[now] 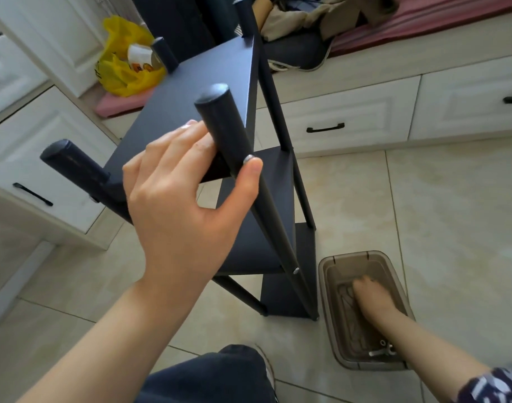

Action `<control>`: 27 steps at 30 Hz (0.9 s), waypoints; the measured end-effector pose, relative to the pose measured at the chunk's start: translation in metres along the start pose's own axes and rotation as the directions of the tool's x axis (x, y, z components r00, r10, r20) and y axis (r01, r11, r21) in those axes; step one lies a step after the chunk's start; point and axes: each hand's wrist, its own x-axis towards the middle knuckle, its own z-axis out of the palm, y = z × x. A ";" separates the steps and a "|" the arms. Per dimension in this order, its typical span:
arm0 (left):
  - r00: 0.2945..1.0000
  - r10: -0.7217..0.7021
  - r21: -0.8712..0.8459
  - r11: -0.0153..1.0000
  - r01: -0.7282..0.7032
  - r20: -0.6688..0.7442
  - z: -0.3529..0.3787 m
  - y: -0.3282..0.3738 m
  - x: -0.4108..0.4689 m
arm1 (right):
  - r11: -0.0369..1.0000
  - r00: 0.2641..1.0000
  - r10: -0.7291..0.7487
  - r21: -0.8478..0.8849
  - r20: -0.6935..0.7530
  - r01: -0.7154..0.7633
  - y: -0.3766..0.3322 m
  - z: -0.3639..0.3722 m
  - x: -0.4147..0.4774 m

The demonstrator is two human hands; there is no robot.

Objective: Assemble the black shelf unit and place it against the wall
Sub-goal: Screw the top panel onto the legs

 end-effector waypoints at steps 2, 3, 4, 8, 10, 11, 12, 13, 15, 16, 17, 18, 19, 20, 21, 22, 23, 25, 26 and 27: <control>1.000 0.001 0.006 1.000 -0.001 0.006 -0.002 0.001 0.001 | 0.987 0.999 0.046 0.154 -0.024 -0.042 -0.002 -0.005 -0.005; 1.000 0.002 0.010 1.000 -0.002 0.012 -0.003 0.002 0.002 | 0.970 0.996 0.080 0.232 -0.043 -0.068 -0.004 -0.008 -0.008; 1.000 0.003 0.015 1.000 -0.003 0.020 -0.004 0.002 0.003 | 0.950 0.991 0.111 0.302 -0.069 -0.085 -0.006 -0.010 -0.010; 0.998 -0.021 0.024 1.000 0.020 0.066 -0.008 0.001 0.005 | 0.842 0.976 0.197 0.527 -0.095 -0.118 -0.013 -0.015 -0.019; 0.997 -0.026 0.038 0.999 0.024 0.074 -0.009 0.001 0.005 | 0.808 0.976 0.198 0.579 -0.088 -0.112 -0.017 -0.024 -0.024; 0.997 -0.029 0.037 0.999 0.026 0.076 -0.010 0.002 0.006 | 0.796 0.977 0.188 0.599 -0.099 -0.093 -0.020 -0.032 -0.028; 0.996 -0.034 0.029 0.999 0.032 0.081 -0.011 0.002 0.006 | 0.772 0.976 0.178 0.633 -0.123 -0.061 -0.024 -0.040 -0.032; 0.995 -0.044 0.020 0.999 0.043 0.087 -0.012 0.003 0.007 | 0.730 0.973 0.180 0.682 -0.142 -0.036 -0.030 -0.051 -0.039; 0.992 -0.072 0.008 0.997 0.071 0.106 -0.014 0.003 0.008 | 0.646 0.961 0.214 0.764 -0.174 -0.005 -0.041 -0.073 -0.047; 0.990 -0.083 0.006 0.997 0.083 0.115 -0.014 0.002 0.008 | 0.613 0.959 0.223 0.790 -0.176 0.003 -0.046 -0.084 -0.052; 0.988 -0.091 0.005 0.996 0.091 0.125 -0.015 0.002 0.008 | 0.568 0.959 0.227 0.823 -0.168 0.010 -0.052 -0.095 -0.055; 0.986 -0.098 0.004 0.995 0.098 0.135 -0.017 0.001 0.008 | 0.490 0.962 0.229 0.872 -0.150 0.020 -0.057 -0.106 -0.057; 0.984 -0.105 0.003 0.994 0.105 0.143 -0.018 0.000 0.009 | 0.393 0.963 0.236 0.919 -0.130 0.027 -0.064 -0.120 -0.061; 0.982 -0.112 -0.001 0.994 0.114 0.150 -0.019 -0.002 0.009 | 0.296 0.963 0.242 0.954 -0.117 0.042 -0.070 -0.133 -0.063; 0.981 -0.121 -0.005 0.992 0.123 0.155 -0.020 -0.003 0.010 | 0.212 0.962 0.246 0.975 -0.116 0.064 -0.078 -0.148 -0.067; 0.979 -0.131 -0.011 0.991 0.135 0.157 -0.022 -0.006 0.011 | 0.138 0.962 0.244 0.986 -0.124 0.092 -0.086 -0.163 -0.072; 0.977 -0.144 -0.020 0.989 0.149 0.158 -0.024 -0.009 0.011 | 0.084 0.959 0.241 0.988 -0.146 0.129 -0.096 -0.179 -0.077; 0.972 -0.176 -0.044 0.982 0.185 0.157 -0.029 -0.017 0.013 | 0.015 0.953 0.218 0.977 -0.212 0.214 -0.118 -0.207 -0.089; 0.969 -0.193 -0.060 0.977 0.205 0.156 -0.031 -0.023 0.014 | 0.002 0.948 0.197 0.967 -0.249 0.254 -0.130 -0.219 -0.096; 0.965 -0.210 -0.082 0.971 0.224 0.154 -0.034 -0.029 0.015 | 0.005 0.942 0.176 0.957 -0.287 0.291 -0.141 -0.229 -0.100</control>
